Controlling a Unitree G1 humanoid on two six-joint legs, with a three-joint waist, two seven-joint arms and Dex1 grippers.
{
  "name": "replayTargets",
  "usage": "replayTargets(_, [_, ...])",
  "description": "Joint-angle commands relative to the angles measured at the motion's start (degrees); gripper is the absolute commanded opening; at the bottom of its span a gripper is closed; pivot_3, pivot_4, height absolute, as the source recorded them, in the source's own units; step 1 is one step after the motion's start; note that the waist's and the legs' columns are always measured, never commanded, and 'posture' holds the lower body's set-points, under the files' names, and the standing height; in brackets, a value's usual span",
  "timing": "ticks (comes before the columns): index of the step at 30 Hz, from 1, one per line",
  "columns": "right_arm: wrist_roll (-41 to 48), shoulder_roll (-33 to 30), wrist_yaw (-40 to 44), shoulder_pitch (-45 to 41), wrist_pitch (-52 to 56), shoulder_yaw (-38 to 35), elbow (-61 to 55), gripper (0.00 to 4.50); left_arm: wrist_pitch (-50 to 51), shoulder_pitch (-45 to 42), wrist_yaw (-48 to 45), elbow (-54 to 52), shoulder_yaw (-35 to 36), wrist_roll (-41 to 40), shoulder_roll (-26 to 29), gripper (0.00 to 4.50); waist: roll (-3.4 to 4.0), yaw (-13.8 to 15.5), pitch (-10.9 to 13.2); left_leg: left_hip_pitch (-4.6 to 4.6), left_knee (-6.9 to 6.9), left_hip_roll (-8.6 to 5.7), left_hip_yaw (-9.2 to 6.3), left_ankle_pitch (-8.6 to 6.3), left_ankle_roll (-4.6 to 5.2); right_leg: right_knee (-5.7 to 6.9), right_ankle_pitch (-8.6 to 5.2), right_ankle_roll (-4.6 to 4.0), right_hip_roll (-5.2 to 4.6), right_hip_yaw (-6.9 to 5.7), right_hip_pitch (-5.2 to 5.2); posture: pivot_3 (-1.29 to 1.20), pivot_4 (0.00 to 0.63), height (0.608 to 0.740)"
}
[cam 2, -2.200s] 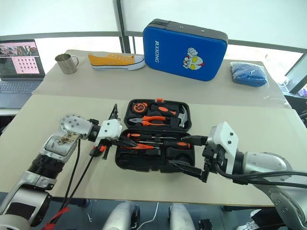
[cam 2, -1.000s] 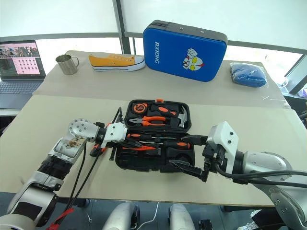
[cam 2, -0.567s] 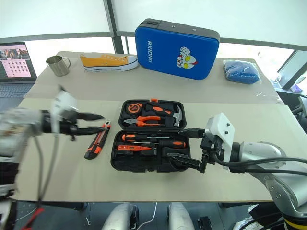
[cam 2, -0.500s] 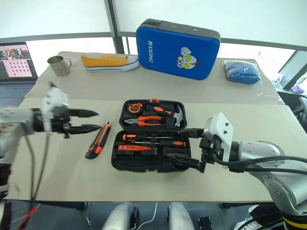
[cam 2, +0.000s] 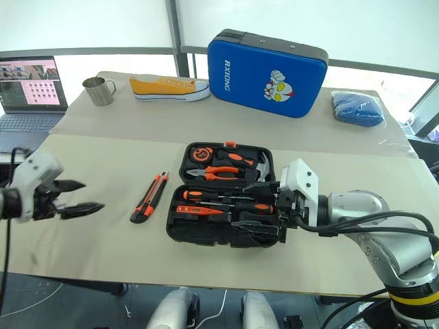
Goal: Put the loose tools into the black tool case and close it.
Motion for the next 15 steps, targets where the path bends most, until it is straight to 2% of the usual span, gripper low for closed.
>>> replayTargets(1, [-0.4, 0.2, -0.8, 0.8, -1.3, -1.7, -2.6, 4.50, 12.4, -8.8, 5.3, -1.4, -6.9, -1.9, -3.3, 4.47, 0.00, -0.4, 0.0, 0.00, -0.02, -0.01, -0.01, 0.00, 0.00, 0.01, 0.00, 0.00, 0.01, 0.03, -0.01, 0.00, 0.150, 0.739])
replayTargets(3, [-0.5, 0.3, -1.3, 1.9, -1.3, -2.1, -3.4, 4.50, 17.8, -14.8, 8.3, 0.2, -11.8, -1.6, -6.3, 4.47, 0.00, -0.7, 0.0, 0.00, -0.04, 0.00, -0.01, -0.01, 0.01, 0.03, 0.00, 0.00, 0.08, 0.09, -0.06, 0.00, 0.150, 0.739])
replayTargets(7, [-0.8, 0.4, -2.0, 2.8, -1.1, -2.4, -4.2, 4.50, 21.0, -19.0, 11.5, 2.4, -18.5, -0.8, -7.3, 4.47, -0.01, -1.5, 0.0, 0.01, -0.07, 0.01, -0.04, -0.01, 0.01, 0.03, -0.01, -0.02, 0.13, 0.14, -0.08, 0.00, 0.150, 0.739])
replayTargets(15, [0.0, 0.6, -4.2, 5.6, -0.7, -4.5, -5.9, 4.50, 14.8, -20.3, 16.2, 11.6, -27.3, 3.0, -11.3, 4.47, -0.03, -1.0, 0.0, 0.00, -0.04, -0.04, -0.03, 0.00, 0.01, 0.01, -0.01, -0.02, 0.08, 0.16, -0.05, 0.00, 0.150, 0.739])
